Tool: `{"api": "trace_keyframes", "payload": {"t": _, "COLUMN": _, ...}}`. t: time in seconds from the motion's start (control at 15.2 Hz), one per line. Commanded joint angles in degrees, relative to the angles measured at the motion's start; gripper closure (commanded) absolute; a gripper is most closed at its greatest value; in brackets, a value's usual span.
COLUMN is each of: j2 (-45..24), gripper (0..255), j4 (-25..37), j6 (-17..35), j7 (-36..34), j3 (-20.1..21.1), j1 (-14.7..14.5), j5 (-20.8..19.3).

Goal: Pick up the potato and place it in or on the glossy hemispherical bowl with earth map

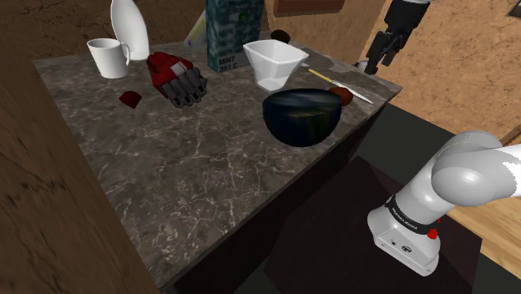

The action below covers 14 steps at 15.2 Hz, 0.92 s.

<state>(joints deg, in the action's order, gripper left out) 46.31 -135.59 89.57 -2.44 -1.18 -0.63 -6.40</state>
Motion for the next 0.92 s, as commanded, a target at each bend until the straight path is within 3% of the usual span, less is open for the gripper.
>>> {"api": "trace_keyframes", "payload": {"t": 0.0, "j2": 0.0, "gripper": 0, "j4": 0.0, "j6": 0.0, "j7": 0.0, "j3": 0.0, "j1": 0.0, "j5": 0.0}}
{"api": "trace_keyframes", "payload": {"t": 0.4, "j2": -2.95, "gripper": 0, "j4": -6.8, "j6": 13.92, "j7": 16.26, "j3": -8.49, "j1": -2.89, "j5": -4.54}}
{"api": "trace_keyframes", "payload": {"t": 0.86, "j2": -12.62, "gripper": 0, "j4": -9.12, "j6": 30.4, "j7": 35.37, "j3": -18.92, "j1": -7.64, "j5": -6.82}}
